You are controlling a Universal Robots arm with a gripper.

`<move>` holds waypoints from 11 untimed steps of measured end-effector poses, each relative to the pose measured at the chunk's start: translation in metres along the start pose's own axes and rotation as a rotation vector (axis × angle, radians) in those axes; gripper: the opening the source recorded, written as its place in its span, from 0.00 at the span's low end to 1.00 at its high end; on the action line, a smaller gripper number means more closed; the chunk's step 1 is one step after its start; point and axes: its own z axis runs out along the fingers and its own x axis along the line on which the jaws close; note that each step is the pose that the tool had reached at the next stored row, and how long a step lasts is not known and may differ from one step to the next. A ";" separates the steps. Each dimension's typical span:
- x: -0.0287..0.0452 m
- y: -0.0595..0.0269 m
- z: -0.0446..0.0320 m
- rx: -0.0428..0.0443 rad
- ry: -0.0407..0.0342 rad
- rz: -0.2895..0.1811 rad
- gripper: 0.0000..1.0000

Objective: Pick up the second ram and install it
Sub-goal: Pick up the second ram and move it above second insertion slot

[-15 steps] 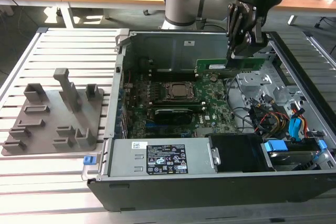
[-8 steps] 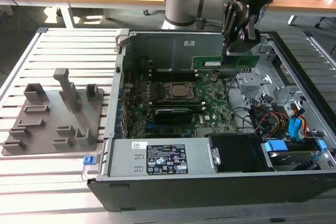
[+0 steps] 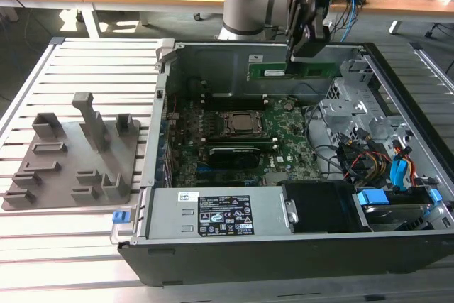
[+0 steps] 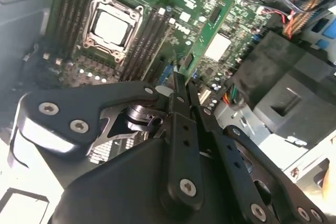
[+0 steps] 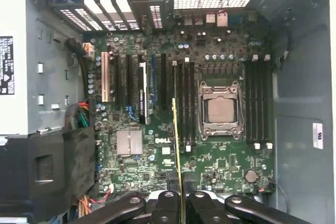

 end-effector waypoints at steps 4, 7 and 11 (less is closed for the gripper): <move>-0.0097 0.0029 0.0070 0.0000 0.0003 0.000 0.14; -0.0097 0.0100 0.0124 -0.0001 0.0004 0.000 0.14; -0.0100 0.0140 0.0202 0.0000 0.0003 0.000 0.14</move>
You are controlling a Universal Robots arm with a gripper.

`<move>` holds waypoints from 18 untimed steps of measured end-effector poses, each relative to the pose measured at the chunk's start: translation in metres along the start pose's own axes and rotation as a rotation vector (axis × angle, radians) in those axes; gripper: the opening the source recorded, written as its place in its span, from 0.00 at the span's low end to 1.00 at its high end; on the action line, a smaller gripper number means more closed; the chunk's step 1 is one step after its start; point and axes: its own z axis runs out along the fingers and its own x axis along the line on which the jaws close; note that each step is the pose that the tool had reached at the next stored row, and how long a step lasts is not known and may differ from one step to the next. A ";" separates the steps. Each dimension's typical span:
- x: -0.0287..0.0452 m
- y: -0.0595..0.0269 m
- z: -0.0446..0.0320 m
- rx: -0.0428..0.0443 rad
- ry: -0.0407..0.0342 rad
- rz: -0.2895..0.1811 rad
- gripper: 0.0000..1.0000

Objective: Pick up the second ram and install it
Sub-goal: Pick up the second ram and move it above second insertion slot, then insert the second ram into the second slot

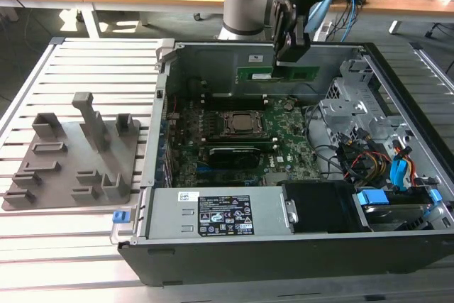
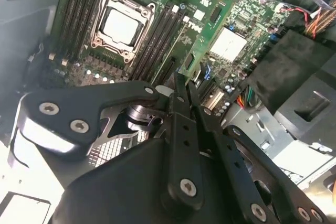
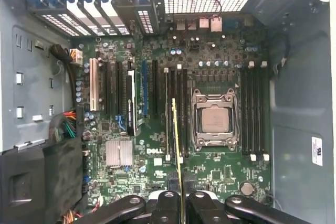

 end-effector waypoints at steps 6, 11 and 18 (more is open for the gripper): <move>-0.0010 0.0090 0.0310 0.0000 0.0010 0.000 0.14; -0.0010 0.0095 0.0318 0.0000 0.0011 0.000 0.14; -0.0010 0.0097 0.0318 0.0000 0.0011 0.000 0.14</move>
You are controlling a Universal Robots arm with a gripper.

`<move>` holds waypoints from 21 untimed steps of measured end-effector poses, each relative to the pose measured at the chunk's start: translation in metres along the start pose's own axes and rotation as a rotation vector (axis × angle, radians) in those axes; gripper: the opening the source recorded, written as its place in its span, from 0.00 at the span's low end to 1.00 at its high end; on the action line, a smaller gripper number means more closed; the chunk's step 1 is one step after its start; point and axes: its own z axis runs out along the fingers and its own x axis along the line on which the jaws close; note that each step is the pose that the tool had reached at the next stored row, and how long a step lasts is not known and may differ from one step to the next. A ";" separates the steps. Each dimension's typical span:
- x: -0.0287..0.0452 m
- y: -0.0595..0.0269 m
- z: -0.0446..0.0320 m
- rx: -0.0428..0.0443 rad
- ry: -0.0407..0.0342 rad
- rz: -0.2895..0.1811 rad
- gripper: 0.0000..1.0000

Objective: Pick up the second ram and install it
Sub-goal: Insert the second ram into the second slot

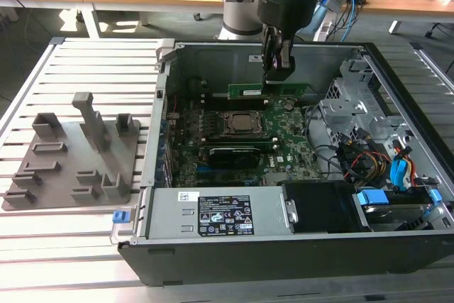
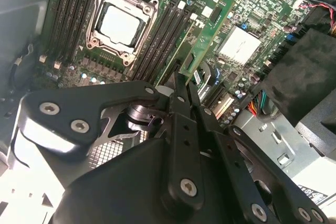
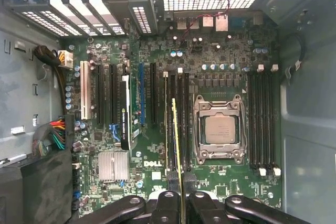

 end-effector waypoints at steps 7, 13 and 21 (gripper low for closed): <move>0.0001 0.0083 0.0030 0.0000 0.0000 0.000 0.14; -0.0006 0.0094 0.0203 -0.0002 -0.0002 0.000 0.14; -0.0010 0.0094 0.0291 -0.0002 -0.0001 0.000 0.14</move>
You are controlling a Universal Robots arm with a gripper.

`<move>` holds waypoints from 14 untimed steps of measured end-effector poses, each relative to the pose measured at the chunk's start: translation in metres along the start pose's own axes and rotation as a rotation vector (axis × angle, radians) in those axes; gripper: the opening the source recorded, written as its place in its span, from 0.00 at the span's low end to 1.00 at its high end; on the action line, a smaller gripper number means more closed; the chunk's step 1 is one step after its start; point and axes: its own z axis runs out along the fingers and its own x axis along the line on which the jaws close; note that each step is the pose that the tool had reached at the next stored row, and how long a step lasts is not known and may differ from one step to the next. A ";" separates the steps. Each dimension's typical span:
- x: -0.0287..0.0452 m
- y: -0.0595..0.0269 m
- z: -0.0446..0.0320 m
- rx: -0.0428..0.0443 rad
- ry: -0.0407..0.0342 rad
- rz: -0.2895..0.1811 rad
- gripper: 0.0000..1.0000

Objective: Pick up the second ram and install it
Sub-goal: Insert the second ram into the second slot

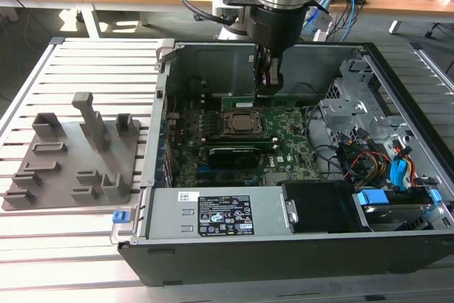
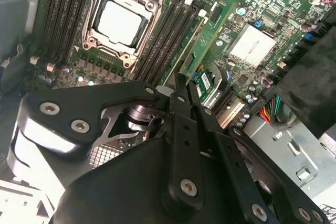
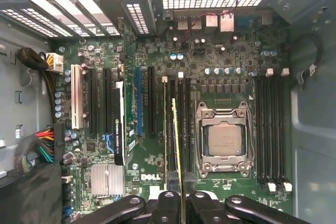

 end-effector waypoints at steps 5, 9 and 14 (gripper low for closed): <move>-0.0003 -0.0001 0.0069 0.0000 0.0000 0.000 0.14; -0.0006 -0.0003 0.0154 -0.0001 0.0000 0.000 0.14; -0.0011 -0.0004 0.0261 -0.0001 0.0000 0.000 0.14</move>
